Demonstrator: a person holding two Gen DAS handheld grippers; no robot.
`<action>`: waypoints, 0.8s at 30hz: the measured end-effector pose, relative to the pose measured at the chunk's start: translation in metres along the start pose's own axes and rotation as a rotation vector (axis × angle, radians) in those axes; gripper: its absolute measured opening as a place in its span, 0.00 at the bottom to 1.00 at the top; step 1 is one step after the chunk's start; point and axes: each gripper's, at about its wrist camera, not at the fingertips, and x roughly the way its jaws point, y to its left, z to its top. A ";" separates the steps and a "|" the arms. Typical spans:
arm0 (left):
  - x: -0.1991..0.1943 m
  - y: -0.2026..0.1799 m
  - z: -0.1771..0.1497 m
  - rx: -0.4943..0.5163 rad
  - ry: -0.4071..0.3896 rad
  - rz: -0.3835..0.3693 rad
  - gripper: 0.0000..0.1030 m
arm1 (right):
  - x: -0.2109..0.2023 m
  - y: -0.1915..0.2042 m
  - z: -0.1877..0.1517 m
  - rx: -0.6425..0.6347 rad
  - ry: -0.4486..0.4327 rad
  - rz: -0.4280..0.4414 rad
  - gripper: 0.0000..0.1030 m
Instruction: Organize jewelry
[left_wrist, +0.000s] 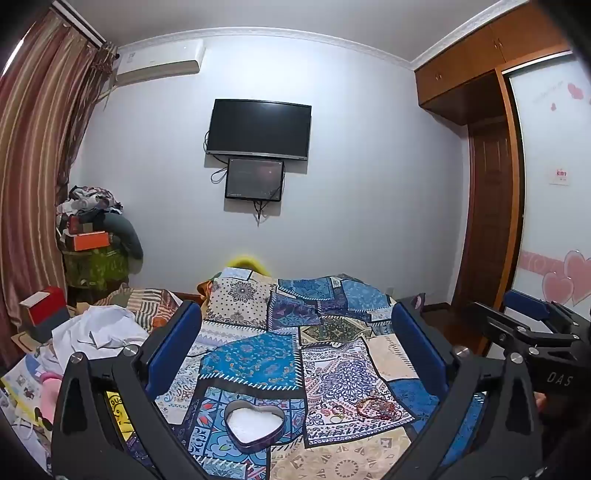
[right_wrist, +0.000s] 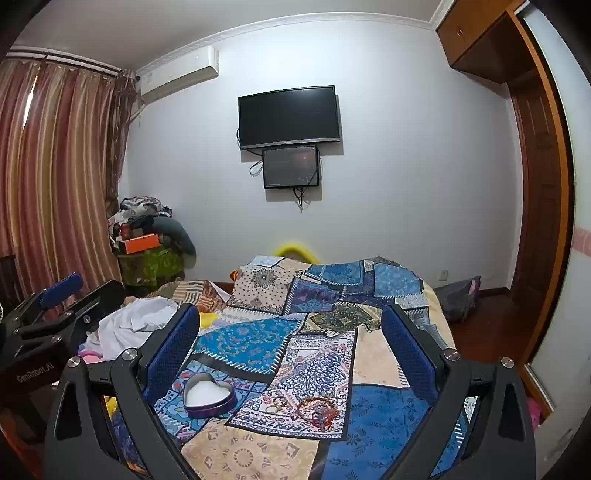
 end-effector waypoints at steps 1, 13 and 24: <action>0.000 0.000 0.000 -0.001 0.000 0.003 1.00 | 0.000 0.000 0.000 -0.003 0.004 0.001 0.95; 0.000 0.006 -0.001 -0.022 0.012 0.000 1.00 | 0.005 -0.001 -0.004 -0.001 0.010 0.004 0.95; -0.001 0.006 -0.002 -0.019 0.008 0.007 1.00 | 0.006 0.002 -0.003 0.000 0.016 0.006 0.95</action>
